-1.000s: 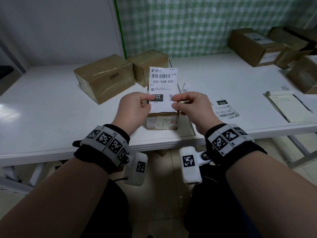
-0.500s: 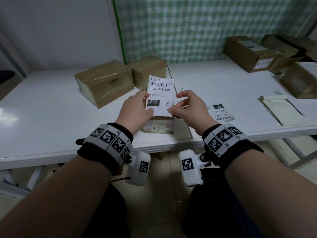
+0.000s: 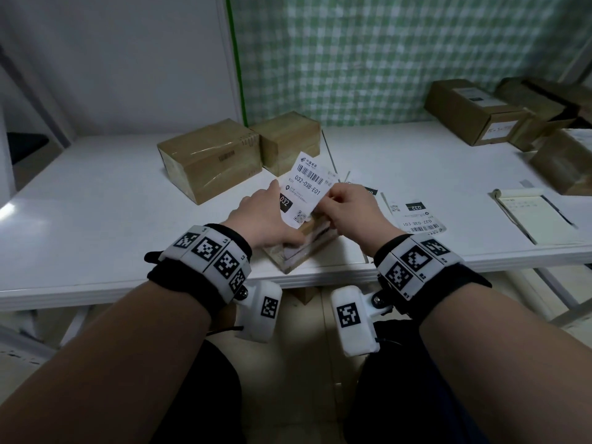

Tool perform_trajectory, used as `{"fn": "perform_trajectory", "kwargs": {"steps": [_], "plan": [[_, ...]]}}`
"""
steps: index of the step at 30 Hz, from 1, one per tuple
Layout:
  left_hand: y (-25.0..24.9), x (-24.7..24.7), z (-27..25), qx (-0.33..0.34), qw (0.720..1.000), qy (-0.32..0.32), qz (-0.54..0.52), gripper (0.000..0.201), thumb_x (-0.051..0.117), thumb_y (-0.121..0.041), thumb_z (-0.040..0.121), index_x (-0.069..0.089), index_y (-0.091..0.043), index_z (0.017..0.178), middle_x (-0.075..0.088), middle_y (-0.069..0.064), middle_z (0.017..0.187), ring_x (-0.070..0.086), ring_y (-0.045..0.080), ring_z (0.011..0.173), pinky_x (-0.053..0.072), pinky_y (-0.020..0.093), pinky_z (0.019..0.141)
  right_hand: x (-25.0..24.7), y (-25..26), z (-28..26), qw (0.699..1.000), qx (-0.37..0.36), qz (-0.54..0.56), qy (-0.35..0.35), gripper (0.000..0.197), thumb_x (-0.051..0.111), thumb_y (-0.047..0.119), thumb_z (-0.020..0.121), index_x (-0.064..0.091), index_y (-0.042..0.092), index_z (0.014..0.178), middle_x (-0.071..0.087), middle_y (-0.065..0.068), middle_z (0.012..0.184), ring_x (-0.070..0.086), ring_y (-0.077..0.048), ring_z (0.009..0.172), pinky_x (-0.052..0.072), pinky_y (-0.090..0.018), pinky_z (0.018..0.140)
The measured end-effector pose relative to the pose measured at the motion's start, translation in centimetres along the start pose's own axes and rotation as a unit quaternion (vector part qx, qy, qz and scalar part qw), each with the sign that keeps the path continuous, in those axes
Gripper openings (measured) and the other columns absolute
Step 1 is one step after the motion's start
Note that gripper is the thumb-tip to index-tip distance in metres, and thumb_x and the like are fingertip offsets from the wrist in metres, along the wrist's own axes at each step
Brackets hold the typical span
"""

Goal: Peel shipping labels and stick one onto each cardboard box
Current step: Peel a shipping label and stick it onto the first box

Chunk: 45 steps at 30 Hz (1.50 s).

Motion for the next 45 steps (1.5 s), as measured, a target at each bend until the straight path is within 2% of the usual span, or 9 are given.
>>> {"fn": "perform_trajectory", "kwargs": {"steps": [5,11,16,20,24,30,36,39,45], "plan": [[0.6,-0.6,-0.3,0.038,0.998,0.044,0.011,0.066,0.079,-0.028,0.055,0.04,-0.018,0.107,0.053,0.0,0.1,0.053,0.018,0.085,0.048,0.032,0.066,0.0,1.8,0.0,0.999,-0.03,-0.03,0.001,0.011,0.069,0.021,0.08,0.071,0.01,0.08,0.073,-0.007,0.084,0.068,-0.021,0.081,0.056,-0.039,0.079],[0.4,-0.3,-0.8,0.058,0.998,0.033,0.002,0.068,0.08,-0.056,0.046,0.061,-0.025,0.104,0.065,-0.004,0.096,0.06,0.018,0.09,0.053,0.039,0.082,1.9,3.1,-0.2,0.996,-0.03,-0.044,0.067,0.02,0.078,0.021,0.069,0.068,0.021,0.087,0.064,0.009,0.073,0.062,-0.012,0.076,0.049,-0.023,0.069],[0.6,-0.1,-0.5,0.059,0.998,0.015,0.026,0.091,0.063,-0.069,0.032,0.053,-0.03,0.114,0.062,-0.008,0.099,0.059,0.018,0.093,0.051,0.041,0.085,2.6,3.8,0.1,0.988,-0.045,-0.107,0.103,0.037,0.058,0.007,0.072,0.058,0.028,0.102,0.065,-0.004,0.076,0.059,-0.021,0.071,0.05,-0.031,0.069],[0.7,-0.1,-0.4,0.054,0.998,0.013,0.034,0.086,0.064,-0.068,0.033,0.055,-0.027,0.108,0.061,-0.006,0.098,0.058,0.019,0.092,0.051,0.041,0.084,2.8,3.6,0.7,0.985,-0.048,-0.138,0.089,0.017,0.061,0.011,0.07,0.063,0.025,0.078,0.062,0.007,0.072,0.058,-0.015,0.074,0.046,-0.022,0.061],[0.8,0.2,-0.4,0.077,0.996,0.019,0.048,0.1,0.058,-0.075,0.036,0.051,-0.027,0.123,0.055,0.0,0.129,0.051,0.024,0.117,0.045,0.042,0.096,2.5,3.5,1.0,0.981,-0.065,-0.167,0.07,0.007,0.068,0.018,0.074,0.063,0.019,0.07,0.056,0.013,0.063,0.055,-0.008,0.069,0.04,-0.017,0.058],[0.9,-0.3,-0.4,0.072,0.996,0.011,0.048,0.112,0.079,-0.06,0.052,0.025,-0.022,0.143,0.054,0.0,0.126,0.052,0.025,0.114,0.045,0.041,0.094,2.2,3.6,1.3,0.975,-0.076,-0.199,0.056,0.009,0.063,0.02,0.081,0.056,0.021,0.086,0.051,0.01,0.073,0.052,-0.016,0.081,0.041,-0.025,0.069],[0.9,-0.2,0.3,0.073,0.994,0.04,0.077,0.126,0.08,-0.058,0.052,0.008,-0.022,0.149,0.052,0.002,0.128,0.05,0.025,0.112,0.042,0.043,0.097,0.5,3.3,1.4,0.976,-0.037,-0.206,0.066,0.033,0.065,0.007,0.079,0.055,0.015,0.109,0.052,-0.001,0.093,0.05,-0.02,0.087,0.041,-0.026,0.069],[1.0,-0.3,0.7,0.081,0.99,0.06,0.094,0.127,0.082,-0.056,0.051,0.008,-0.024,0.149,0.051,0.0,0.127,0.049,0.024,0.111,0.042,0.043,0.098,-0.8,2.5,1.5,0.979,-0.002,-0.198,0.052,0.026,0.063,0.002,0.079,0.055,0.017,0.099,0.051,0.002,0.087,0.05,-0.02,0.086,0.037,-0.021,0.051],[0.5,-1.1,1.0,0.096,0.973,0.106,0.178,0.106,0.086,-0.046,0.054,0.031,-0.025,0.142,0.046,-0.002,0.132,0.044,0.022,0.117,0.038,0.043,0.102,-1.4,1.1,1.5,0.992,0.065,-0.095,0.055,0.014,0.059,0.005,0.083,0.055,0.019,0.083,0.062,-0.007,0.092,0.062,-0.018,0.068,0.049,-0.022,0.047]]}}
Point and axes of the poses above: each hand's wrist, its own z-axis towards the middle knuckle, its own x-axis out of the palm, y = z × x, the point moved 5 cm from there along z, towards the middle knuckle
